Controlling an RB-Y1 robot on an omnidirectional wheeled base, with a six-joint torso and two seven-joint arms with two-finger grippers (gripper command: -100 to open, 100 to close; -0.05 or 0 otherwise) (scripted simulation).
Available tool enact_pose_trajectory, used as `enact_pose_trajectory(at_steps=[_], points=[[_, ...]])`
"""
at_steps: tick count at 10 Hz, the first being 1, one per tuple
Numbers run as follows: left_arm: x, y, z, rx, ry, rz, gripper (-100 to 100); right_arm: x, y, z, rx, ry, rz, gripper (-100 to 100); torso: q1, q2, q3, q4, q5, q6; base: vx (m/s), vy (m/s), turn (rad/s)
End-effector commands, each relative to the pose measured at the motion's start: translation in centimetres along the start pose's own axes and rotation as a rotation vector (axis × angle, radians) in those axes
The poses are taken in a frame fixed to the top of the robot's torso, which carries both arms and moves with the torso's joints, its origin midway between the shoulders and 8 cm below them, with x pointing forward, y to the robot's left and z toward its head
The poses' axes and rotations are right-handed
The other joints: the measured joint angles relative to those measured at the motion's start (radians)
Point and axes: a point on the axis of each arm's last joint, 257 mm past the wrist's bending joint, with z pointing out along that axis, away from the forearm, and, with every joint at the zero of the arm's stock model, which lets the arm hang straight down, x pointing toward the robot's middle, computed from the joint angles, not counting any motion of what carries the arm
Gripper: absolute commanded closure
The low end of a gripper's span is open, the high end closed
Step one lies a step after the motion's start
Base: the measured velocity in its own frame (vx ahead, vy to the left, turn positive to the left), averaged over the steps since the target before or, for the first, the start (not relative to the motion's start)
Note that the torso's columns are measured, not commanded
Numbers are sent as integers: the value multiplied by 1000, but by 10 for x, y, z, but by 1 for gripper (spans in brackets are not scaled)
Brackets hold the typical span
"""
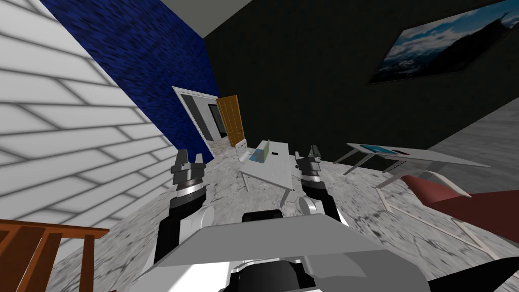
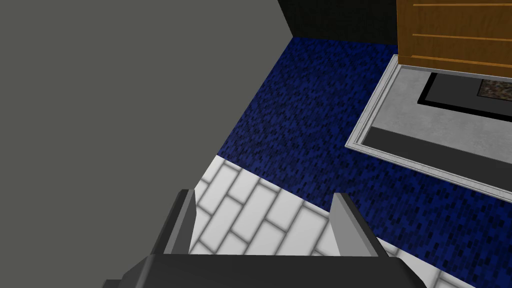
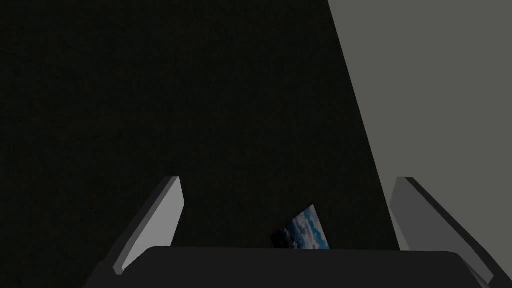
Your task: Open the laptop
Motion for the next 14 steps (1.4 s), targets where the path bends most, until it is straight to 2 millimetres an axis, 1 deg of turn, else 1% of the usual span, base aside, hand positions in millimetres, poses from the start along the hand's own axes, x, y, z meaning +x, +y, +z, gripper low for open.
enact_pose_trajectory(at_steps=[1,3,9,10,11,14], points=[[0,0,0,0,0,0,0,0,0,0,0,0,0,0,0,40,-82,41,0,0,0,0,0],[0,0,0,0,0,0,0,0,0,0,0,0,0,0,0,175,-351,176,0,0,0,0,0],[0,0,0,0,0,0,0,0,0,0,0,0,0,0,0,618,-1234,617,0,0,0,0,0],[0,0,0,0,0,0,0,4,-3,0,12,37,-30,-100,0,691,-1382,691,0,0,10,9,16],[0,0,0,0,0,0,0,7,-7,-1,22,65,-57,-100,0,725,-1451,724,0,0,14,20,22],[0,0,0,0,0,0,0,15,-20,-3,54,156,-162,-100,1,737,-1476,737,0,0,25,33,29]])
